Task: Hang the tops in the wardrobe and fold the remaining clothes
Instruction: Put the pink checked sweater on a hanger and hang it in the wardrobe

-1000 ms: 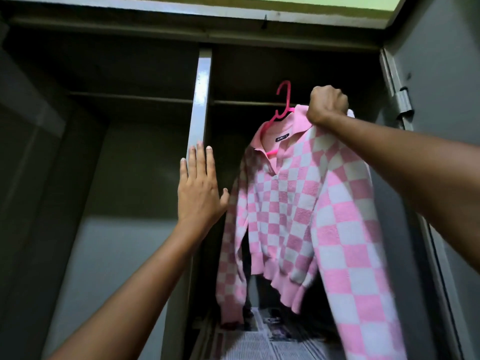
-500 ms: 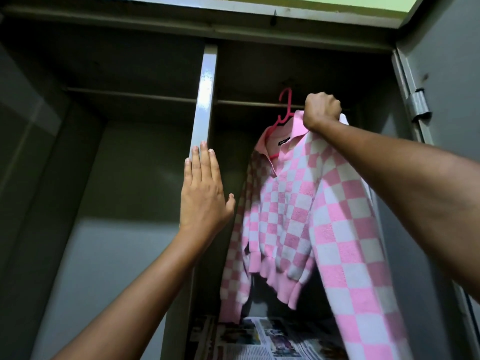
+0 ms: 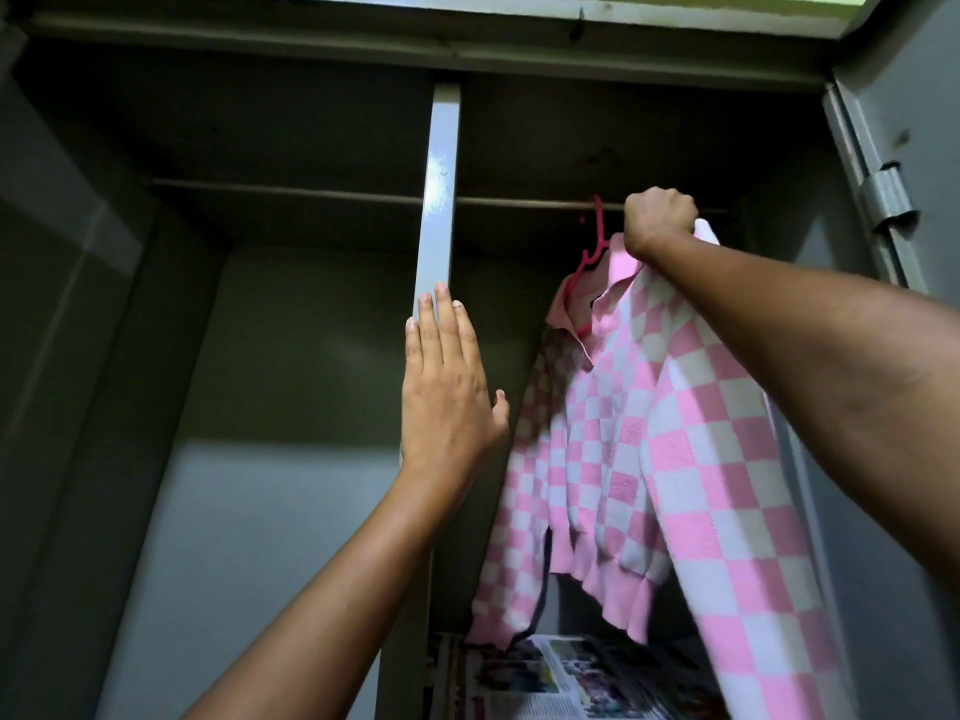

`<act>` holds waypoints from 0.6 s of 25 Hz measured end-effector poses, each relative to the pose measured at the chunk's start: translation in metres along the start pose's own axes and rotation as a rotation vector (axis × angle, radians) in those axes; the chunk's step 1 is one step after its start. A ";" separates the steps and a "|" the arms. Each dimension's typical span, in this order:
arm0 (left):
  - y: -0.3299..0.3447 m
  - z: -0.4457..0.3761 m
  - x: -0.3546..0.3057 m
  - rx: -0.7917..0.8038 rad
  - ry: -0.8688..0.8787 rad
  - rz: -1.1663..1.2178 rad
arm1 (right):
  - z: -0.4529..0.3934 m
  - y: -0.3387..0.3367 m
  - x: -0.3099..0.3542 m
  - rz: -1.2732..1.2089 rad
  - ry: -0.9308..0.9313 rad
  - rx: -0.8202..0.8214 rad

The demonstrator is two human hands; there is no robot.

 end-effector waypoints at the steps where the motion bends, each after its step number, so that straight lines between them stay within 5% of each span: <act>1: 0.000 0.001 0.000 0.001 0.002 -0.001 | 0.002 -0.001 -0.003 0.000 -0.003 0.009; 7: 0.000 0.000 0.000 0.020 0.007 -0.018 | 0.011 -0.021 -0.041 -0.173 0.074 0.188; 15: -0.005 0.000 0.000 0.092 0.002 -0.016 | 0.019 -0.027 -0.069 -0.285 0.195 0.018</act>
Point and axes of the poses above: each hand's wrist, its own z-axis away from the middle knuckle, its own y-axis out of the palm, x = y × z, the point moved 3 cm from there along -z, towards the middle knuckle, and after that the axes turned 2 degrees about -z, right-handed, at the moved point
